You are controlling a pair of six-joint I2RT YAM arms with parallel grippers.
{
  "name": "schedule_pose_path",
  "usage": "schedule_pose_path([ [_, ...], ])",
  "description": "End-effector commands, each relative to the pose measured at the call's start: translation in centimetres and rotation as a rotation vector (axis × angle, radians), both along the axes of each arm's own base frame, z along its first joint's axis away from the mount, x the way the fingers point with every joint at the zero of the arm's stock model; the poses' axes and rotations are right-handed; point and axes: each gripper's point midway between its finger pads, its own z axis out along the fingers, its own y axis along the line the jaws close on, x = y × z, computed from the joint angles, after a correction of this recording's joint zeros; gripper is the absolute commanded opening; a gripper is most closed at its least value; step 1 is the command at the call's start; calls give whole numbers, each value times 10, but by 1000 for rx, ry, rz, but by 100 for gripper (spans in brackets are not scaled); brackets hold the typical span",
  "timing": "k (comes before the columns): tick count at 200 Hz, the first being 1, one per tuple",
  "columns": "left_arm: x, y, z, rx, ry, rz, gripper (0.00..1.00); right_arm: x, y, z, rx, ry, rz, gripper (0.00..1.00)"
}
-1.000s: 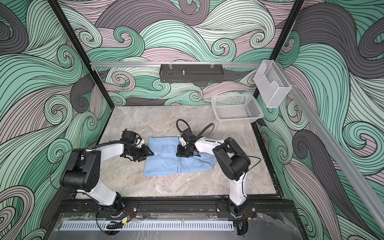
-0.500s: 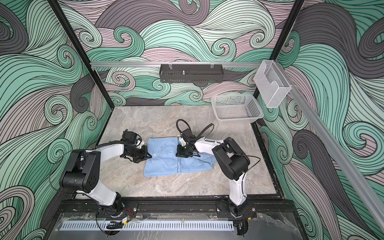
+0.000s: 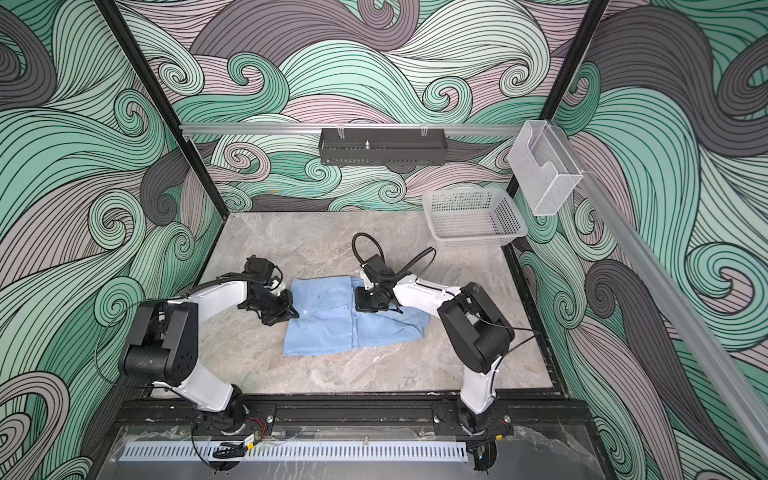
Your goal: Fold and stack the long sleeve shirts
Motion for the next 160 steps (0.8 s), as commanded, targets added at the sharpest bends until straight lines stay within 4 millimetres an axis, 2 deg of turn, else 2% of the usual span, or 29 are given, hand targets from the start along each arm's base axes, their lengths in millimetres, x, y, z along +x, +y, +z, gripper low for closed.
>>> schedule_pose_path([
  [1, -2, 3, 14, 35, -1, -24, 0, -1, 0, -16, -26, 40, 5, 0],
  [30, -3, 1, 17, 26, 5, -31, 0, -1, 10, -28, -9, 69, 4, 0],
  [65, -3, -3, 36, 9, -20, -45, 0, -6, -1, -56, -87, 112, -11, 0],
  [101, -1, -33, 69, -18, -101, -121, 0, -12, -11, -73, -140, 146, -28, 0],
  [160, 8, -99, 89, -90, -149, -189, 0, -14, -10, -73, -155, 150, -12, 0],
])
